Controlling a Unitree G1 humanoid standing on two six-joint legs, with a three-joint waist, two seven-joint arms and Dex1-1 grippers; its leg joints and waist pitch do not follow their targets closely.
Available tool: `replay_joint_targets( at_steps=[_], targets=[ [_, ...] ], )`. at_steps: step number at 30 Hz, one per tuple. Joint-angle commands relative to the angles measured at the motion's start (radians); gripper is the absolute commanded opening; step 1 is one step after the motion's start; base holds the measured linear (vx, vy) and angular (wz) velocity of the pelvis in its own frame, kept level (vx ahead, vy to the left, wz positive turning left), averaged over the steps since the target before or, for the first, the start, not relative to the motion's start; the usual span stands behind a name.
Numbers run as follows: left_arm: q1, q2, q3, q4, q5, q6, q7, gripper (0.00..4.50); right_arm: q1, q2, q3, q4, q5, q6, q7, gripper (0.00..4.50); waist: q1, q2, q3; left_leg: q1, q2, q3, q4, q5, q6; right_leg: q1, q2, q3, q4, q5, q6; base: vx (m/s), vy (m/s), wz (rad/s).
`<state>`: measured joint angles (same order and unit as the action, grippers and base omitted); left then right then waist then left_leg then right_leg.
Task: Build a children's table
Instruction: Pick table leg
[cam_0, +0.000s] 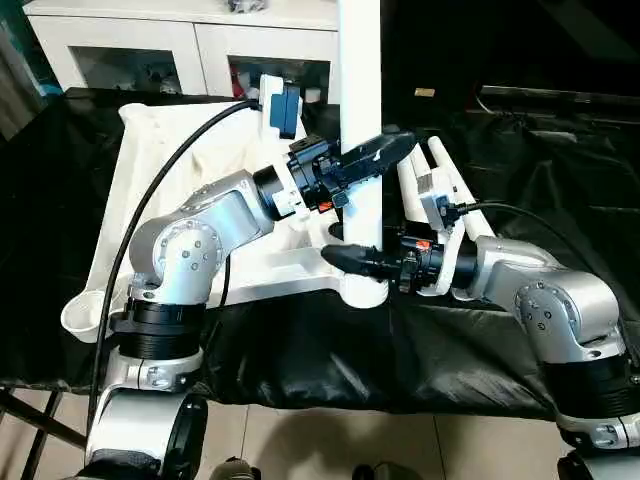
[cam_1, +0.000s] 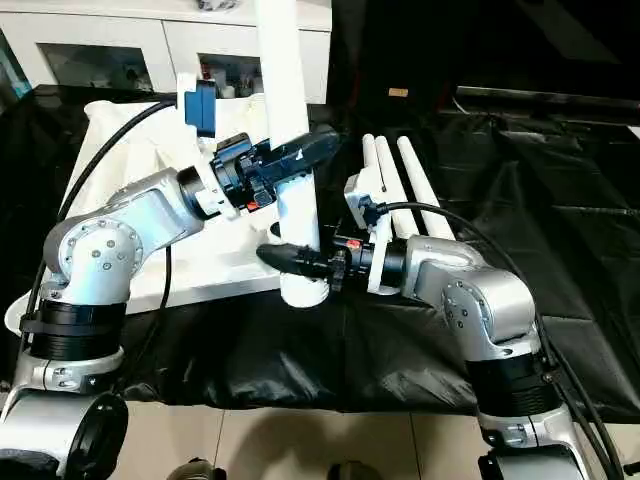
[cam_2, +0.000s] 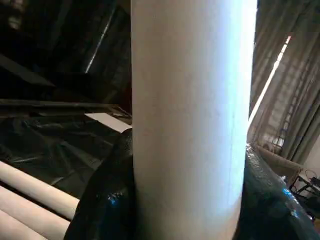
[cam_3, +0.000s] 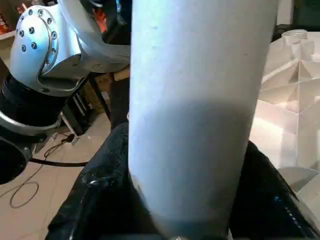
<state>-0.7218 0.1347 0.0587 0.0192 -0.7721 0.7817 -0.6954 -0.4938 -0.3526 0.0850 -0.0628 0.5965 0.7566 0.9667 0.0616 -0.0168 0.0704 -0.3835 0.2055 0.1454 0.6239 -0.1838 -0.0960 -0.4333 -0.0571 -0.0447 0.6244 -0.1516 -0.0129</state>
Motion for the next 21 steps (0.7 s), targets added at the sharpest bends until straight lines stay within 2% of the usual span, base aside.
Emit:
replay_joint_targets(
  at_steps=[1, 2, 4, 8, 9, 10, 11, 12, 13, 15, 16, 17, 18, 19, 21],
  targets=[
    [-0.003, 0.003, -0.003, -0.026, -0.009, 0.005, 0.001, 1.88, -0.009, 0.000, 0.001, 0.009, -0.004, 0.004, -0.009, 2.04, 0.004, 0.008, -0.085, 0.005, 0.001, 0.014, -0.068, -0.157, 0.006, 0.077, -0.046, 0.027, -0.081, -0.274, -0.162, 0.000, 0.000, 0.00],
    [-0.002, 0.002, -0.003, -0.028, -0.007, 0.005, 0.004, 2.23, -0.009, 0.001, 0.001, 0.009, -0.005, 0.003, -0.011, 1.99, 0.004, 0.008, -0.085, 0.005, 0.001, 0.014, -0.068, -0.157, 0.006, 0.077, -0.046, 0.028, -0.080, -0.269, -0.164, 0.000, 0.000, 0.00],
    [-0.002, -0.003, 0.003, -0.030, -0.005, 0.007, 0.024, 2.58, -0.009, 0.004, 0.001, 0.010, -0.008, -0.001, -0.017, 1.98, 0.004, 0.008, -0.086, 0.004, 0.001, 0.014, -0.068, -0.152, 0.007, 0.078, -0.046, 0.028, -0.079, -0.256, -0.169, 0.000, 0.000, 0.00],
    [-0.004, -0.005, 0.000, -0.036, 0.016, -0.015, 0.039, 2.79, -0.009, 0.016, -0.003, 0.007, -0.016, -0.016, -0.040, 1.96, 0.003, 0.009, -0.085, 0.005, 0.001, 0.014, -0.068, -0.158, 0.003, 0.077, -0.047, 0.028, -0.080, -0.261, -0.170, 0.000, 0.000, 0.00],
    [-0.005, -0.002, -0.009, -0.033, 0.055, -0.043, 0.064, 3.01, -0.013, 0.029, -0.008, 0.004, -0.025, -0.024, -0.071, 1.96, 0.003, 0.010, -0.085, 0.005, 0.002, 0.013, -0.069, -0.158, 0.003, 0.077, -0.046, 0.027, -0.081, -0.261, -0.167, 0.000, 0.000, 0.00],
    [-0.006, -0.001, -0.014, -0.031, 0.073, -0.055, 0.075, 3.04, -0.015, 0.035, -0.010, 0.003, -0.029, -0.028, -0.085, 1.96, 0.001, 0.009, -0.085, 0.005, 0.001, 0.013, -0.069, -0.161, 0.001, 0.078, -0.046, 0.027, -0.081, -0.266, -0.162, 0.000, 0.000, 0.00],
    [-0.010, -0.005, -0.014, -0.021, 0.110, -0.083, 0.113, 3.06, -0.021, 0.050, -0.013, 0.002, -0.050, -0.041, -0.126, 1.96, 0.002, 0.015, -0.085, 0.005, 0.002, 0.012, -0.069, -0.160, -0.004, 0.076, -0.047, 0.028, -0.081, -0.267, -0.156, 0.000, 0.000, 0.00],
    [-0.022, -0.023, -0.003, 0.002, 0.172, -0.127, 0.210, 3.19, -0.029, 0.077, -0.008, -0.002, -0.093, -0.061, -0.201, 1.96, -0.002, 0.013, -0.084, 0.005, 0.001, 0.012, -0.070, -0.158, -0.011, 0.075, -0.045, 0.027, -0.082, -0.267, -0.152, 0.000, 0.000, 0.00],
    [-0.022, -0.023, -0.003, 0.002, 0.172, -0.127, 0.210, 3.19, -0.029, 0.077, -0.008, -0.002, -0.093, -0.061, -0.201, 1.96, -0.002, 0.013, -0.085, 0.006, 0.002, 0.012, -0.070, -0.157, -0.015, 0.075, -0.046, 0.027, -0.082, -0.269, -0.150, 0.000, 0.000, 0.00],
    [-0.032, -0.043, 0.015, 0.015, 0.206, -0.140, 0.300, 3.22, -0.034, 0.099, 0.004, -0.005, -0.137, -0.078, -0.265, 1.96, -0.002, 0.012, -0.085, 0.006, 0.001, 0.012, -0.069, -0.161, -0.024, 0.076, -0.046, 0.029, -0.080, -0.269, -0.147, 0.000, 0.000, 0.00],
    [-0.042, -0.072, 0.036, 0.022, 0.232, -0.155, 0.394, 3.22, -0.035, 0.124, 0.017, -0.012, -0.170, -0.093, -0.320, 1.96, -0.001, 0.011, -0.087, 0.006, -0.002, 0.013, -0.068, -0.163, -0.020, 0.077, -0.046, 0.029, -0.081, -0.272, -0.143, 0.000, 0.000, 0.00],
    [-0.042, -0.072, 0.036, 0.022, 0.232, -0.155, 0.394, 3.22, -0.035, 0.124, 0.017, -0.012, -0.170, -0.093, -0.320, 1.96, -0.002, 0.012, -0.086, 0.005, 0.001, 0.013, -0.069, -0.161, -0.023, 0.075, -0.045, 0.030, -0.079, -0.263, -0.142, 0.000, 0.000, 0.00],
    [-0.050, -0.104, 0.055, 0.024, 0.253, -0.168, 0.480, 3.22, -0.037, 0.152, 0.025, -0.017, -0.198, -0.106, -0.373, 1.96, -0.001, 0.011, -0.087, 0.005, -0.001, 0.012, -0.068, -0.154, -0.022, 0.077, -0.044, 0.029, -0.080, -0.251, -0.141, 0.000, 0.000, 0.00],
    [-0.050, -0.106, 0.056, 0.024, 0.255, -0.169, 0.486, 3.22, -0.037, 0.154, 0.025, -0.016, -0.200, -0.106, -0.378, 1.96, -0.003, 0.011, -0.087, 0.003, -0.001, 0.011, -0.068, -0.149, -0.022, 0.078, -0.044, 0.029, -0.078, -0.234, -0.143, 0.000, 0.000, 0.00],
    [-0.052, -0.140, 0.049, 0.030, 0.330, -0.196, 0.598, 3.22, -0.045, 0.205, 0.020, -0.012, -0.215, -0.104, -0.457, 1.96, -0.004, 0.011, -0.086, 0.003, -0.001, 0.012, -0.069, -0.152, -0.019, 0.076, -0.044, 0.029, -0.080, -0.238, -0.143, 0.000, 0.000, 0.00]
  ],
)
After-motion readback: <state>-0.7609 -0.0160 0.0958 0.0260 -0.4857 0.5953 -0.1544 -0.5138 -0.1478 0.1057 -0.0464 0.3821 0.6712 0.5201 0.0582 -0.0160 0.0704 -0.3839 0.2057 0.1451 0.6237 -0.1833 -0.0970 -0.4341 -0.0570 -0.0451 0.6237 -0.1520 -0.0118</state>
